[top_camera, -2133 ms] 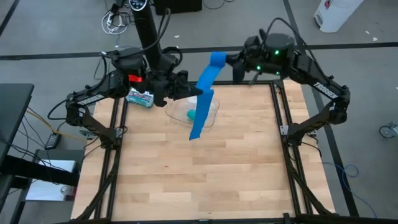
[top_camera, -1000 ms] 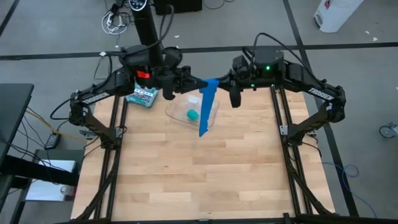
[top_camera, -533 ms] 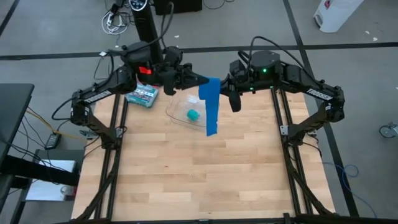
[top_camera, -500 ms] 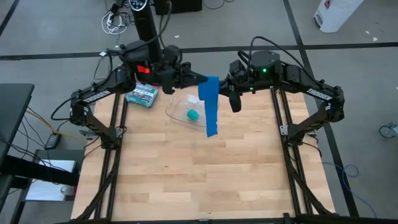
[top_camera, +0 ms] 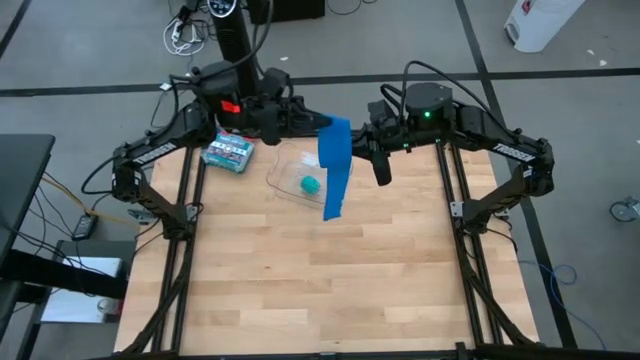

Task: Roll bandage
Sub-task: Roll the blue bandage

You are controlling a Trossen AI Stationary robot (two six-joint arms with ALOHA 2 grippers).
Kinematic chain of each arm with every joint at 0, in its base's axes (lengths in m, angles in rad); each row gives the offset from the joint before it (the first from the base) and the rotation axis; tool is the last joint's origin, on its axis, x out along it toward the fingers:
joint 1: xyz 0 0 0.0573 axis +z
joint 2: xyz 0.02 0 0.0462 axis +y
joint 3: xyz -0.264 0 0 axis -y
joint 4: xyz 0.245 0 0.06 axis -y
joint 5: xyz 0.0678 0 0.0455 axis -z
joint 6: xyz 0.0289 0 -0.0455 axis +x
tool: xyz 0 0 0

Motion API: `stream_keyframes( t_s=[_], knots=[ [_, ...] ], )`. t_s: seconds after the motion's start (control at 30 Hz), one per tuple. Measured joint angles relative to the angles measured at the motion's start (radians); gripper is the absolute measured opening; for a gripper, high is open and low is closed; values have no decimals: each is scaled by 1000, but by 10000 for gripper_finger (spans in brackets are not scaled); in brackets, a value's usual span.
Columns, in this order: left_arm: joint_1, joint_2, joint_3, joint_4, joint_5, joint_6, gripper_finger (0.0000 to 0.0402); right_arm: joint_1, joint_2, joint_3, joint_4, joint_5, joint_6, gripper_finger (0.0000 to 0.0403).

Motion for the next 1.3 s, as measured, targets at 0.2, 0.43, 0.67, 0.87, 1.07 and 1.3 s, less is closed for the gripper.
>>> stream_keyframes(
  t_s=[0.2,0.43,0.67,0.87,1.07,1.3],
  knots=[
    [20,0,0,-127,4,16,172,16,0,0,0,-49,11,0],
    [66,0,0,-157,97,60,190,26,-9,0,1,-119,71,0],
    [85,0,0,-169,218,72,182,27,-34,0,29,-161,124,0],
    [86,0,0,-192,261,75,184,27,-48,0,28,-186,149,0],
    [115,0,0,-237,365,80,184,25,-56,0,33,-186,202,0],
    [63,0,0,-237,396,55,184,-15,-76,0,109,-105,254,0]
  ],
)
